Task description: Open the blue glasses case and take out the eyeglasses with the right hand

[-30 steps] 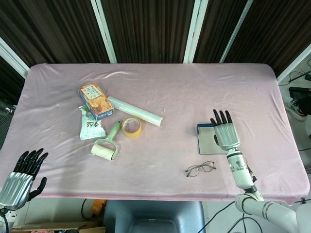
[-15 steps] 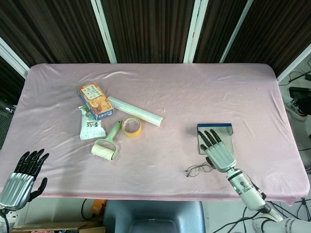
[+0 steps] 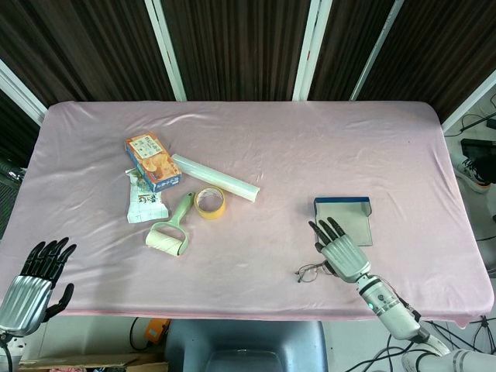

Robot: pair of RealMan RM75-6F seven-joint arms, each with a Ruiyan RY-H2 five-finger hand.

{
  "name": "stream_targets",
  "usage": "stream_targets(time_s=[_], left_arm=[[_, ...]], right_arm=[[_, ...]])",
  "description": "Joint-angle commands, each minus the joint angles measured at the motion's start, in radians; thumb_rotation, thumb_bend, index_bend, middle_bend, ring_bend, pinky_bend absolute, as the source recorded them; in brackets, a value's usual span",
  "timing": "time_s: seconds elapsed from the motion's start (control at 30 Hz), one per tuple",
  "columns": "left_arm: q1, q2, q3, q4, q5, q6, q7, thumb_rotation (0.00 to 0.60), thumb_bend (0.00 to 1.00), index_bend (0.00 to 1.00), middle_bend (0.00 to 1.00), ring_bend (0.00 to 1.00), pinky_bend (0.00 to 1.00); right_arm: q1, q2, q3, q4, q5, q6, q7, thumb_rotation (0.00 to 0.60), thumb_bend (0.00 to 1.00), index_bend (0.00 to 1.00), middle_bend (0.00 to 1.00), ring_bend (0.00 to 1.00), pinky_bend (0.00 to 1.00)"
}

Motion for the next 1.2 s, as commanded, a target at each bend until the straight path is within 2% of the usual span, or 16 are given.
stream_targets(time_s=[0.03, 0.9, 1.2], left_arm=[[0.0, 0.0, 0.0, 0.0, 0.0, 0.0, -0.001, 0.6, 0.45, 0.0, 0.0, 0.0, 0.0], [0.002, 0.001, -0.001, 0.004, 0.002, 0.006, -0.009, 0.6, 0.45, 0.0, 0.0, 0.0, 0.0], [0.002, 0.001, -0.001, 0.005, 0.003, 0.008, -0.01, 0.6, 0.45, 0.0, 0.0, 0.0, 0.0]], right_arm=[[-0.001, -0.002, -0.003, -0.001, 0.003, -0.007, -0.003, 0.6, 0.5, 0.57, 0.1, 0.0, 0.0], [0.002, -0.031, -0.016, 0.016, -0.003, -0.05, -0.011, 0.6, 0.5, 0.64, 0.1, 0.0, 0.0], [0.001, -0.034, -0.018, 0.02, -0.002, -0.055, -0.019, 0.6, 0.61, 0.68, 0.1, 0.0, 0.0]])
